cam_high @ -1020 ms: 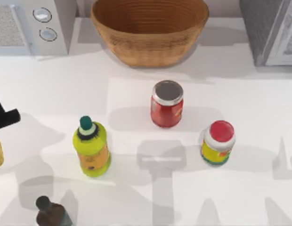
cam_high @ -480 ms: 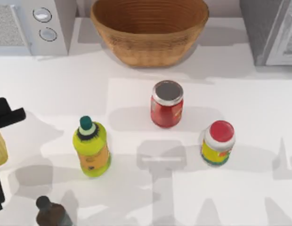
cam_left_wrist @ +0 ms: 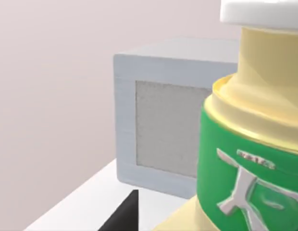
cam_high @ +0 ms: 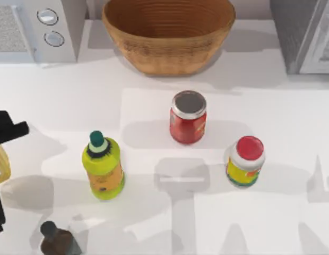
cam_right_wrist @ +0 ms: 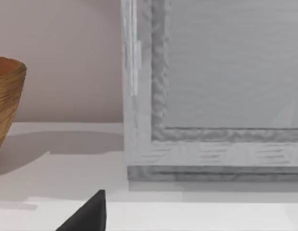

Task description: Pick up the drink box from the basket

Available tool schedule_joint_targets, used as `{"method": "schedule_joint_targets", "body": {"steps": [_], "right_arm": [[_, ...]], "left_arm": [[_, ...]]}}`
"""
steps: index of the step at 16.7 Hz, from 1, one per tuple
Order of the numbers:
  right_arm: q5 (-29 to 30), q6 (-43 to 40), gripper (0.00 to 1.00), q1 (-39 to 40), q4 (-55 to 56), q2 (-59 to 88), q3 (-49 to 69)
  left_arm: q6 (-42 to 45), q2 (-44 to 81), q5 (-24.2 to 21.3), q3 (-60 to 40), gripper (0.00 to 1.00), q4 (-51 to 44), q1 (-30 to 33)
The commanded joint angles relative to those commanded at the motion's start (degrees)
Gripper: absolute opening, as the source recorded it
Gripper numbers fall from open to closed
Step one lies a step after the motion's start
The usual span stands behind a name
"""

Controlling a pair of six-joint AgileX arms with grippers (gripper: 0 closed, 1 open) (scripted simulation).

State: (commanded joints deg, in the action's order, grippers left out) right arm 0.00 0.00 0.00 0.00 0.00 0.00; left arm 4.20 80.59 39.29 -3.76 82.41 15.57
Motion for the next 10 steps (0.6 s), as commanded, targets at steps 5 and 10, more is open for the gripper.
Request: {"method": "schedule_joint_targets", "body": {"steps": [5,10], "right_arm": [[0.0,0.0,1.0,0.0,0.0,0.0,0.0],[0.0,0.0,1.0,0.0,0.0,0.0,0.0]], "left_arm": [[-0.4,1.6,-0.9,0.1,0.0,1.7,-1.3],[-0.4,1.6,-0.9,0.1,0.3,1.7,-1.3]]}}
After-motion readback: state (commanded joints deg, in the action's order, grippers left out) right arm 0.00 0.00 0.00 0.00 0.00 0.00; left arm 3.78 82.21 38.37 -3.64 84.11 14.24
